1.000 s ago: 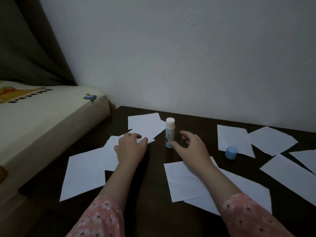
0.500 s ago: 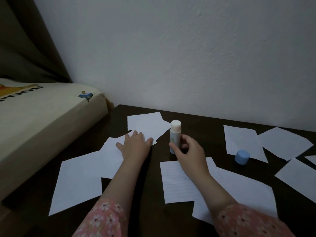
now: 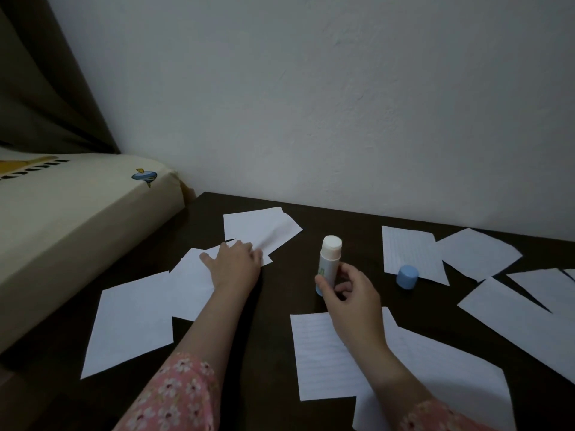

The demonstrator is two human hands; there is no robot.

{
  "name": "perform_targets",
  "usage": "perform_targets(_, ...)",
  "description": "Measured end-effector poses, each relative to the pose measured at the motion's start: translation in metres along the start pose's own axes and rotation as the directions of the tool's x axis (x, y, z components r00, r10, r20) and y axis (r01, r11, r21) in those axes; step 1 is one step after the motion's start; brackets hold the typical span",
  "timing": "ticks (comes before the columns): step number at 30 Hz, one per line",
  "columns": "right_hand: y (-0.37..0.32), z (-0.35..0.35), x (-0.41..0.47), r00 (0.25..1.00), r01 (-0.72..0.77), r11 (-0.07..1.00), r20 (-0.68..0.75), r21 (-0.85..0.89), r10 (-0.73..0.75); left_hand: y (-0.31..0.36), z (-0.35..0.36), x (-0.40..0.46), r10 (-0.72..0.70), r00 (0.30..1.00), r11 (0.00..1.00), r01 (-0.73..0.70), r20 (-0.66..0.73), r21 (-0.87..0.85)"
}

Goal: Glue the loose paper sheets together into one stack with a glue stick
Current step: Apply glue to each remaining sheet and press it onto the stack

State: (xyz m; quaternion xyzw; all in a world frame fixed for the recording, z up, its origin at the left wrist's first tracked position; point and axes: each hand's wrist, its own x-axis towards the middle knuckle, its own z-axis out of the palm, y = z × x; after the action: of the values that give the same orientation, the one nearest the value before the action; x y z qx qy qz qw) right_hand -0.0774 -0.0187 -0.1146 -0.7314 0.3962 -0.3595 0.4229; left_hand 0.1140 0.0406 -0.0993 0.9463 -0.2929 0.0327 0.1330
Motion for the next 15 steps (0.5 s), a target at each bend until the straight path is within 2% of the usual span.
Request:
perform_targets(5, -0.007, -0.01, 0.001, 1.0, -0.004, 1.0, 0.009, 0.015, 0.004, 0.005, -0.015, -0.01, -0.015, 0.993, 0.994, 0.001, -0.118, -0.111)
perform_targets(8, -0.014, -0.023, 0.006, 1.0, -0.003, 0.998, 0.008, 0.059, 0.002, 0.016, -0.029, -0.019, 0.047, 0.984, 0.978, -0.08, -0.17, -0.193)
perform_targets(11, -0.014, -0.039, 0.007, 1.0, -0.016, 0.995, 0.02, 0.103, 0.014, 0.029, -0.039, -0.034, 0.139, 0.987, 0.957, -0.155, -0.079, -0.244)
perform_targets(15, -0.002, -0.06, 0.001, 0.999, -0.045, 0.995, 0.016, 0.087, 0.044, 0.041, -0.035, -0.054, 0.265, 0.959, 0.958, -0.249, 0.102, -0.145)
